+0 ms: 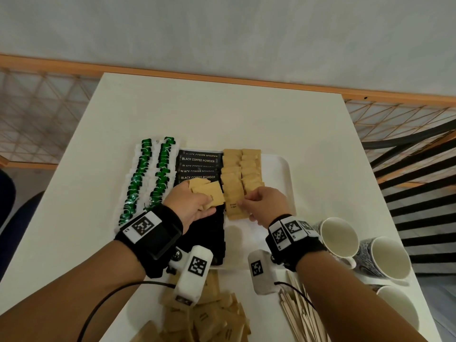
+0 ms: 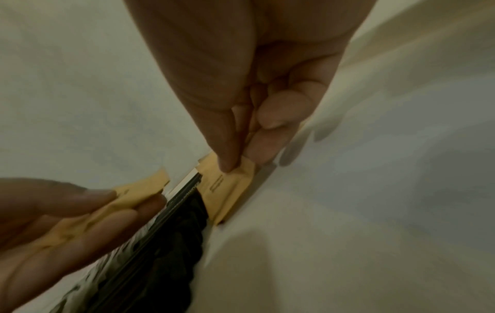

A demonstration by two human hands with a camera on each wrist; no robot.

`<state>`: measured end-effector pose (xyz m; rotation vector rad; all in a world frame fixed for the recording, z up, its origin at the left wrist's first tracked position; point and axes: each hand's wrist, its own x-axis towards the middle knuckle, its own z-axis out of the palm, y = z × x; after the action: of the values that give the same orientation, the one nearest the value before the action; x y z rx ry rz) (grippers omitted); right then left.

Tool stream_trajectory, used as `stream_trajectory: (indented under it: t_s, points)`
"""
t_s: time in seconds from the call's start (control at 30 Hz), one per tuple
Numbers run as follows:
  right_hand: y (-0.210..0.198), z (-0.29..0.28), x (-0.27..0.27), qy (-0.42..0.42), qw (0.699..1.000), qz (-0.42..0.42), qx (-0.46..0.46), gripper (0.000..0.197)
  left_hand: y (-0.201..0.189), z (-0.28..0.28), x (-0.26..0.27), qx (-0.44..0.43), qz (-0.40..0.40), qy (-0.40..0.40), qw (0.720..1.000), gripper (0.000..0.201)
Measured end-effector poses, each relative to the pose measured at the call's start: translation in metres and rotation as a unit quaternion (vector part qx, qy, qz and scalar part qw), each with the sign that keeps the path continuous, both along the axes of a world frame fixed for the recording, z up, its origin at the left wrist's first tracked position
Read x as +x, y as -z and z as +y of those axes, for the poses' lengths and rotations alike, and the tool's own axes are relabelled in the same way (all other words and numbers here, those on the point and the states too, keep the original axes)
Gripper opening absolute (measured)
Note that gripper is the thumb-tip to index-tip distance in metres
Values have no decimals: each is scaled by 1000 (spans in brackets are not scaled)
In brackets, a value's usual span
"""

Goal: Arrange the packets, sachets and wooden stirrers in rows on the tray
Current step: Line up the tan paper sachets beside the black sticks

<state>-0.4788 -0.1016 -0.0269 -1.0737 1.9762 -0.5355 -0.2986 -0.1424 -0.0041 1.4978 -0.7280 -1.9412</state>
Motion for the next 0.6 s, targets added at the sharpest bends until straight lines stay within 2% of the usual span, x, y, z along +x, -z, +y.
stream_trajectory:
  t_s: [0.23, 0.47, 0.6]
  points:
    - [2, -3, 7, -3, 1000, 21, -9, 11, 3, 1, 3, -10, -24, 31, 999, 36]
    - [1, -3, 5, -19, 998, 49, -19, 20, 7, 4, 3, -12, -11, 23, 1000, 39]
    - [-7, -1, 6, -4, 997, 9, -79, 12, 8, 3, -1, -9, -23, 28, 999, 44]
